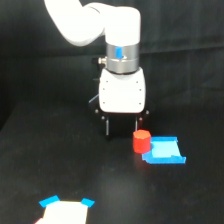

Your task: Pick up the red object from the table

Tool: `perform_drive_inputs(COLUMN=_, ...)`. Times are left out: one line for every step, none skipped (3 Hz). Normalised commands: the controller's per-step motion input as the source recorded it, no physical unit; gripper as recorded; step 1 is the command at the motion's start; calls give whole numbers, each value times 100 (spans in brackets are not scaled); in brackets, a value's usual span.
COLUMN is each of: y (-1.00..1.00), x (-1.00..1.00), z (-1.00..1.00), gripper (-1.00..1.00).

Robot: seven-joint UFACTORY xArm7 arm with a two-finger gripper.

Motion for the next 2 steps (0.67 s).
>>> perform_drive_inputs(y=-100, x=-60, z=-66, gripper=20)
perform_drive_inputs(y=-100, x=-61, z=-100, gripper=83)
